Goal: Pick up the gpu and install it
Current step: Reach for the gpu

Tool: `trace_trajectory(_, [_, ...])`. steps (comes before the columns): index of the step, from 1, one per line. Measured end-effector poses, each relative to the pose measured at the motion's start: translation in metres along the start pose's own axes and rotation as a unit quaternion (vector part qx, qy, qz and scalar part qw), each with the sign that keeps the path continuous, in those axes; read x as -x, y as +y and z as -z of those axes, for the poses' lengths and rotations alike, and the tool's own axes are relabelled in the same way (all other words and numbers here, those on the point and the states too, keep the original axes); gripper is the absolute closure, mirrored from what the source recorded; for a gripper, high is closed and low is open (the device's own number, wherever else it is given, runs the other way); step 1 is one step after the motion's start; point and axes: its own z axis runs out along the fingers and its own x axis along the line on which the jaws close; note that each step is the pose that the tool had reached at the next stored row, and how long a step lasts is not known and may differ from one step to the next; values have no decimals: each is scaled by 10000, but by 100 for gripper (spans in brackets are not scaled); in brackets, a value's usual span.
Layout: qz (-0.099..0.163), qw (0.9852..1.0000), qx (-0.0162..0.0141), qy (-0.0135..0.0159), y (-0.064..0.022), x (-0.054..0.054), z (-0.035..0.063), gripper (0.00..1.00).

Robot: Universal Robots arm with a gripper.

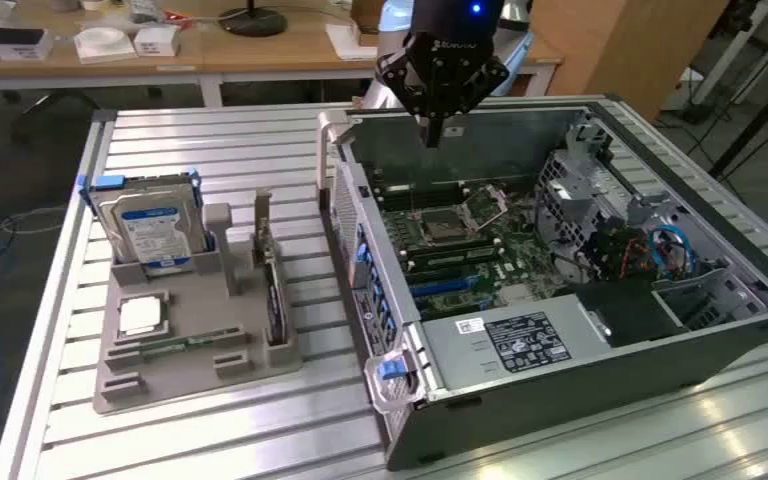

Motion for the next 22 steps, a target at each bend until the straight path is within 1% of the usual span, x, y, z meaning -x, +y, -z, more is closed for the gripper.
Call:
trace_trajectory(9, [1,10000,0,0,0,-1,0,89])
trace_trajectory(13, [0,10000,0,0,-2,-21,1,89])
trace_trajectory(17, [0,10000,0,0,-6,-75,2,89])
trace_trajectory(22, [0,10000,0,0,-15,-200,4,89])
